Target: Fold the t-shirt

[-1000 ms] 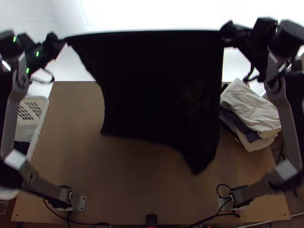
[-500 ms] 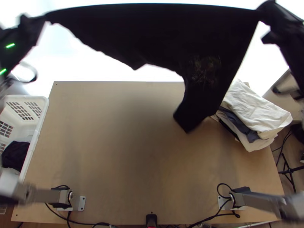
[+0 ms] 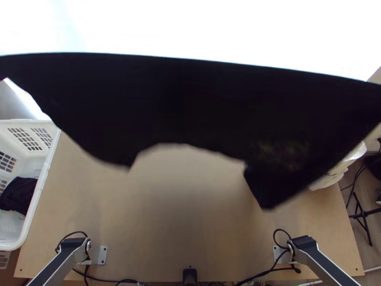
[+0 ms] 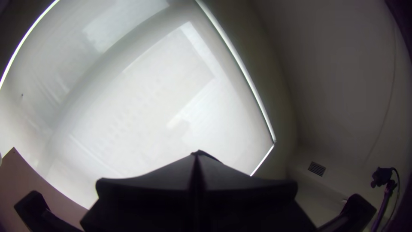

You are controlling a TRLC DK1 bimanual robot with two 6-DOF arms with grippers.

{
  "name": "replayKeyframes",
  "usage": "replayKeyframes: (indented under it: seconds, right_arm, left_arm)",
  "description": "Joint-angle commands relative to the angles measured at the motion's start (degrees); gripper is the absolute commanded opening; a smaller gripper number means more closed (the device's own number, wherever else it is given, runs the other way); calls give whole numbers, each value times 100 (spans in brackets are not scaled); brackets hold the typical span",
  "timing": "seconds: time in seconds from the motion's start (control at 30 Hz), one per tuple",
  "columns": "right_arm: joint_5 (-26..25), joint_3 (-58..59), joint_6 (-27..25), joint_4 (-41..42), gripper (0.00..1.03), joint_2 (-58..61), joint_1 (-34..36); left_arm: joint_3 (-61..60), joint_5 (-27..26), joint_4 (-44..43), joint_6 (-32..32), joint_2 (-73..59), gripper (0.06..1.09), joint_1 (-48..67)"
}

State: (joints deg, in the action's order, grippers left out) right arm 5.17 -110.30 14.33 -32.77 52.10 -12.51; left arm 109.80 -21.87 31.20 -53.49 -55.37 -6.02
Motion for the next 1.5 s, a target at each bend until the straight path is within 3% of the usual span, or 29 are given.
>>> replayKeyframes:
  seconds: [0.0,0.23,0.3,0.6,0.87,1.47]
  right_arm:
    - [-7,-255,-150,-177,3,-68,-23]
    - [46,-1204,105,-432,3,319,-375]
    - [327,-1336,237,-432,3,398,-383]
    - [547,-378,176,-370,3,90,-726]
    - [538,-835,184,-1047,3,11,-902]
    - [555,-1951,237,-1899,3,-130,-542]
  left_arm:
    - [-196,-37,26,-56,255,9,5]
    - [-354,-72,-35,-276,88,9,-13]
    - [-380,-98,-44,-276,44,9,-39]
    - [-1004,-230,-554,-363,387,9,119]
    - [-767,-485,-343,-724,677,9,198]
    - [-846,-424,-202,-829,1635,9,-75]
